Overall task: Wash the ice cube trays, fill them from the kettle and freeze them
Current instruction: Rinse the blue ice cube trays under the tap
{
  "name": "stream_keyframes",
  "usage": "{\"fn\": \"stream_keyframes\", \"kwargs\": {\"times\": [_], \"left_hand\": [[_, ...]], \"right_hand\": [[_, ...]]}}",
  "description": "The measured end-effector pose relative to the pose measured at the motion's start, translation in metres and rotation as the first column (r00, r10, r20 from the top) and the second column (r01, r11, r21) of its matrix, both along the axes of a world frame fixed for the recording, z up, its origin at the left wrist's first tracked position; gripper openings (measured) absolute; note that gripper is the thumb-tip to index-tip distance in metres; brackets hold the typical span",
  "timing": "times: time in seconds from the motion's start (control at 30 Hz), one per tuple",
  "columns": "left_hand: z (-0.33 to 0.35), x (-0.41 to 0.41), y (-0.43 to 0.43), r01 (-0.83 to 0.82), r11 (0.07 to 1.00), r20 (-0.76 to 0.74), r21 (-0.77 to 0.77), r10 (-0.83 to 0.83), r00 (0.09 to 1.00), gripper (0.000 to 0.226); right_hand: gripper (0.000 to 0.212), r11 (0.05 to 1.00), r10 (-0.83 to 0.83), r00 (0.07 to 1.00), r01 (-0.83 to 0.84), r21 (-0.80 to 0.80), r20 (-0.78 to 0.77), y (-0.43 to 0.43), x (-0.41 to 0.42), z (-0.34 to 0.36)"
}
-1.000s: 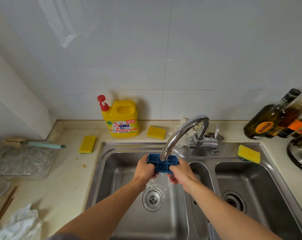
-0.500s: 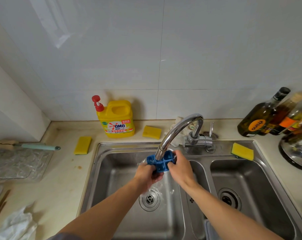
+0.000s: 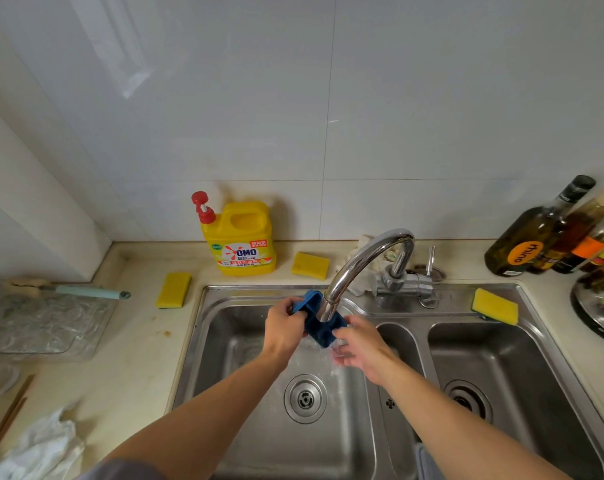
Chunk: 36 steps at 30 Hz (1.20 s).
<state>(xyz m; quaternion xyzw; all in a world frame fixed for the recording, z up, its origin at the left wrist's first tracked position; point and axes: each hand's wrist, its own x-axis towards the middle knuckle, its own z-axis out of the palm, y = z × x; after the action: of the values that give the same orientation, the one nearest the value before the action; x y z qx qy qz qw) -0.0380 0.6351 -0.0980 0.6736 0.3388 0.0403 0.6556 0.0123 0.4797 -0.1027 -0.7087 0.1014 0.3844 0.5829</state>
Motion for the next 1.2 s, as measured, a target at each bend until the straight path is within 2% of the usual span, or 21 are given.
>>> {"fn": "stream_keyframes", "kwargs": {"times": [0.23,0.37,0.53,0.6,0.67,0.73,0.83,1.07,1.2], "left_hand": [[0.009,-0.002,0.009,0.005,0.979,0.02,0.204,-0.009,1.0,0.023],[0.011,-0.003,0.01,-0.024,0.962,0.051,0.27,0.011,0.999,0.026],[0.006,-0.005,0.009,-0.028,0.963,0.068,0.269,0.01,0.998,0.024],[0.002,-0.004,0.007,-0.031,0.987,0.04,0.16,0.025,0.999,0.022],[-0.004,-0.004,0.004,-0.038,0.998,-0.018,-0.042,0.038,0.999,0.019],[-0.011,-0.006,0.0,-0.049,0.976,-0.096,-0.214,0.029,0.995,0.019],[-0.021,-0.007,-0.004,-0.088,0.918,-0.153,-0.387,0.03,0.988,0.021],[-0.022,-0.003,-0.023,-0.129,0.8,-0.143,-0.585,0.055,0.988,0.022],[-0.018,-0.002,-0.035,-0.066,0.77,-0.069,-0.635,0.028,0.997,0.031]], "right_hand": [[0.041,1.0,0.006,0.999,-0.005,0.019,-0.041,0.011,0.0,-0.005],[0.04,1.0,0.02,0.999,-0.019,0.024,-0.038,0.013,0.001,-0.003],[0.034,1.0,0.008,0.999,-0.008,0.017,-0.033,0.012,0.001,-0.003],[0.03,1.0,0.006,1.0,-0.005,0.011,-0.021,0.01,0.001,-0.003],[0.029,1.0,-0.004,1.0,0.004,-0.001,-0.007,0.007,0.002,-0.001],[0.027,1.0,-0.02,1.0,0.02,-0.013,0.004,0.002,0.002,0.001],[0.023,0.999,-0.016,0.999,0.017,-0.035,0.032,-0.008,0.002,0.006],[0.022,0.999,-0.02,0.983,0.028,-0.041,0.18,-0.023,0.008,0.024],[0.027,0.999,-0.009,0.961,0.019,-0.032,0.276,-0.023,0.009,0.033]]}}
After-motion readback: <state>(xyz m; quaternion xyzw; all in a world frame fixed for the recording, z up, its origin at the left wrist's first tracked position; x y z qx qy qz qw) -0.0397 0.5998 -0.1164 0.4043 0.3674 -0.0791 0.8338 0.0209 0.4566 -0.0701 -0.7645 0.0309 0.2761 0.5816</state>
